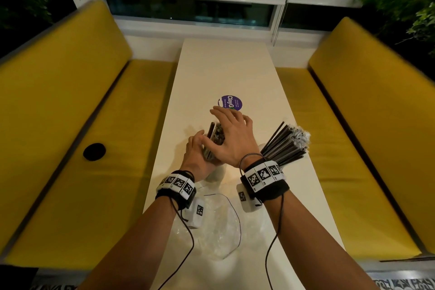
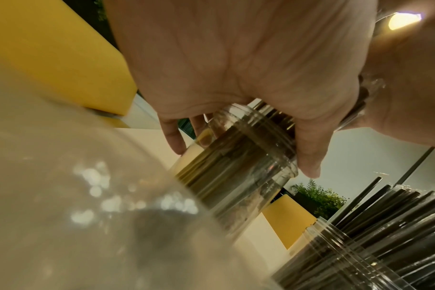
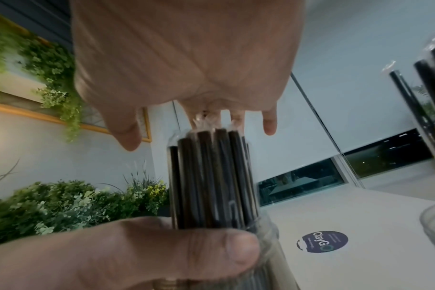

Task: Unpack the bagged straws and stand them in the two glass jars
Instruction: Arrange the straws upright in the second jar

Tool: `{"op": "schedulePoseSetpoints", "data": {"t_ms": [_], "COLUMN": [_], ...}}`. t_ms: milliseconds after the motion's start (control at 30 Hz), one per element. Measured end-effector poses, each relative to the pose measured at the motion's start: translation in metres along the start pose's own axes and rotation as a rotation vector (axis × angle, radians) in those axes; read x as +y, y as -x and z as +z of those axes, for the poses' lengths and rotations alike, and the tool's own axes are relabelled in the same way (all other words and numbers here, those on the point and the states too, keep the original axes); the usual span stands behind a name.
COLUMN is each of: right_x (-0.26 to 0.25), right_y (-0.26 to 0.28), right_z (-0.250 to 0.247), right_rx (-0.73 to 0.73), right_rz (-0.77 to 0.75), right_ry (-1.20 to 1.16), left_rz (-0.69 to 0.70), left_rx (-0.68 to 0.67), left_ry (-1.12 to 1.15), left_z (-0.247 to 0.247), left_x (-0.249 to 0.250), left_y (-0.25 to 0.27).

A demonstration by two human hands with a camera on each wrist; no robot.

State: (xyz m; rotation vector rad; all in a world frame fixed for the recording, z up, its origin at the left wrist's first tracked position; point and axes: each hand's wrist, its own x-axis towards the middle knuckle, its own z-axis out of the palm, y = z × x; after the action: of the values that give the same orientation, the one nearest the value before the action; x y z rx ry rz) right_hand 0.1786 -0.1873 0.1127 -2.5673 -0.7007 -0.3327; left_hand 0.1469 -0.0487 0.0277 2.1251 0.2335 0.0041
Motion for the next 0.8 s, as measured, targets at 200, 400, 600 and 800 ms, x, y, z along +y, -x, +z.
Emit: {"op": "schedulePoseSetpoints", "data": {"t_ms": [200, 400, 600, 800], "right_x": [0.004, 0.007, -0.001, -0.009], "right_y": [0.007, 0.008, 0.010, 0.035], "right_z": [0.015, 0.025, 0.006, -0.050], "right_rx": [0.040, 0.067, -0.027, 0.288], "right_rz": [-0.132, -0.054, 0.009, 0.017], "right_ry": [-0.014, -0.042, -0.154, -0.358], "left_rz": [-0.050, -0.046, -0.066, -0.050], "left_rx": [-0.021, -0.030, -0.092, -0.057], "left_ry": [-0.006, 0.035, 0.034, 0.039], "left_z": [-0.003, -0.006, -0.016, -0.055], "left_x": [0.006, 0.009, 0.019, 0.032], "left_y": [-0.001, 0.002, 0.006, 0.046]}}
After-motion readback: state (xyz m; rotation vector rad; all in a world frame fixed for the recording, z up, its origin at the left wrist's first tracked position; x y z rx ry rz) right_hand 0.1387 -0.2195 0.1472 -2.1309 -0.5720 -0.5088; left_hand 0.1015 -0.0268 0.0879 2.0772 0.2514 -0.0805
